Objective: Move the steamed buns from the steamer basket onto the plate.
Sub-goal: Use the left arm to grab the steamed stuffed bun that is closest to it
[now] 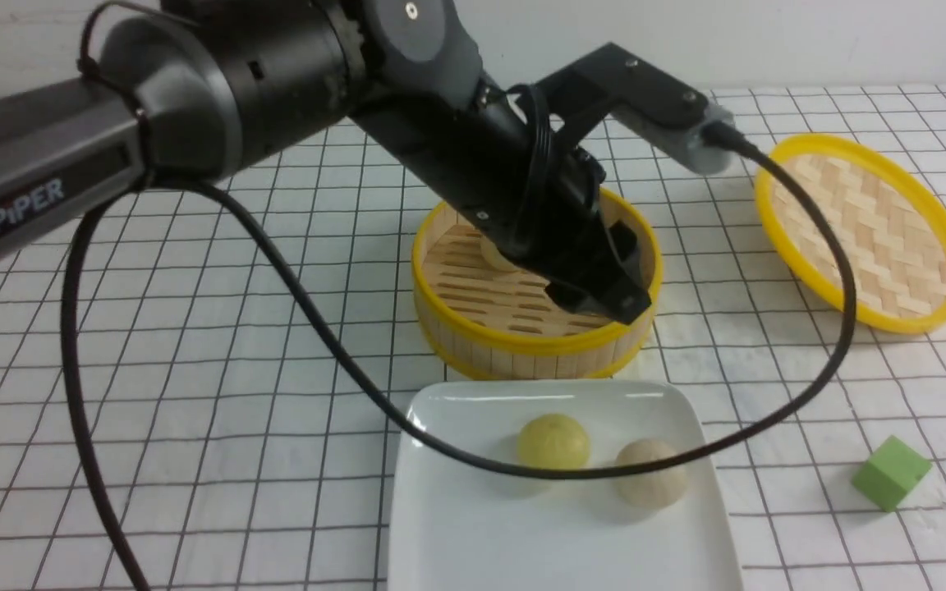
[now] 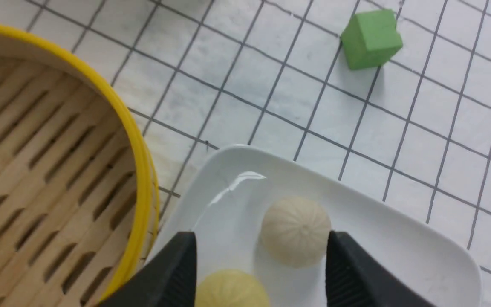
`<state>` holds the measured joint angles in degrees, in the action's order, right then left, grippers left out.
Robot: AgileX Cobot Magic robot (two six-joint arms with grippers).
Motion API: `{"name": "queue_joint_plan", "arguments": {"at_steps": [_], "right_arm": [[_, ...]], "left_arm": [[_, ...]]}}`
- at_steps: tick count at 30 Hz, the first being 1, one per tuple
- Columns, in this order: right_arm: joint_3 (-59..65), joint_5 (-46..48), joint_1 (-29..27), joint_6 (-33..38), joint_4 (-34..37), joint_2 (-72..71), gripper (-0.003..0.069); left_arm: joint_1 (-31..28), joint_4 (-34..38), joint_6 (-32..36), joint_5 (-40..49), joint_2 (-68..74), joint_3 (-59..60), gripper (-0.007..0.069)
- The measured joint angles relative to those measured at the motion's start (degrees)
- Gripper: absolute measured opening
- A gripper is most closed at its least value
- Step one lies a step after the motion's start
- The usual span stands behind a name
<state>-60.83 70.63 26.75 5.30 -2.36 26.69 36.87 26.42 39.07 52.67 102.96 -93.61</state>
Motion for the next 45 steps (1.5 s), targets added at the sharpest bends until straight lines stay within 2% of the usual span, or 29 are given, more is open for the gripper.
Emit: {"name": "queue_joint_plan", "arguments": {"at_steps": [7, 8, 11, 14, 18, 20, 21, 28, 33, 36, 40, 45], "right_arm": [[0.0, 0.0, 0.0, 0.0, -0.1, 0.0, 0.0474], [0.0, 0.0, 0.0, 0.0, -0.1, 0.0, 0.0474], [0.0, 0.0, 0.0, 0.0, -0.1, 0.0, 0.0474], [0.0, -0.9, 0.0, 0.0, -0.1, 0.0, 0.0474], [0.0, -3.0, 0.0, 0.0, -0.1, 0.0, 0.0474], [0.0, -3.2, 0.0, 0.0, -0.1, 0.0, 0.0474], [0.0, -3.4, 0.0, 0.0, -0.1, 0.0, 0.0474], [0.0, -3.6, 0.0, 0.0, -0.1, 0.0, 0.0474], [0.0, -3.7, 0.0, 0.0, -0.1, 0.0, 0.0474], [0.0, -3.7, 0.0, 0.0, -0.1, 0.0, 0.0474], [0.0, -3.7, 0.0, 0.0, -0.1, 0.0, 0.0474], [0.0, -3.1, 0.0, 0.0, -0.1, 0.0, 0.0474]], "left_arm": [[0.0, -16.4, -2.9, -1.8, -0.3, -0.8, 0.0428], [0.0, -23.4, -7.3, -4.5, -0.3, -0.8, 0.0428], [0.0, -30.5, -12.6, -8.1, -0.3, -0.8, 0.0428], [-0.1, -40.1, -22.7, -14.4, 0.2, -0.9, 0.0424], [-0.1, -46.6, -32.0, -17.9, 1.8, -0.9, 0.0397], [-0.1, -47.6, -34.2, -18.1, 2.5, -0.9, 0.0387], [-0.4, -48.5, -37.8, -18.3, 4.0, -0.9, 0.0369], [-2.9, -46.6, -41.6, -18.9, 7.1, -0.9, 0.0339], [-5.3, -36.0, -40.6, -15.8, 7.2, -1.9, 0.0338], [-5.4, -32.0, -37.9, -13.6, 6.9, -2.0, 0.0338], [-4.8, -19.9, -31.4, -10.0, 4.0, -2.0, 0.0338], [-4.7, -11.5, -28.4, -9.0, -1.0, -2.6, 0.0338]]}}
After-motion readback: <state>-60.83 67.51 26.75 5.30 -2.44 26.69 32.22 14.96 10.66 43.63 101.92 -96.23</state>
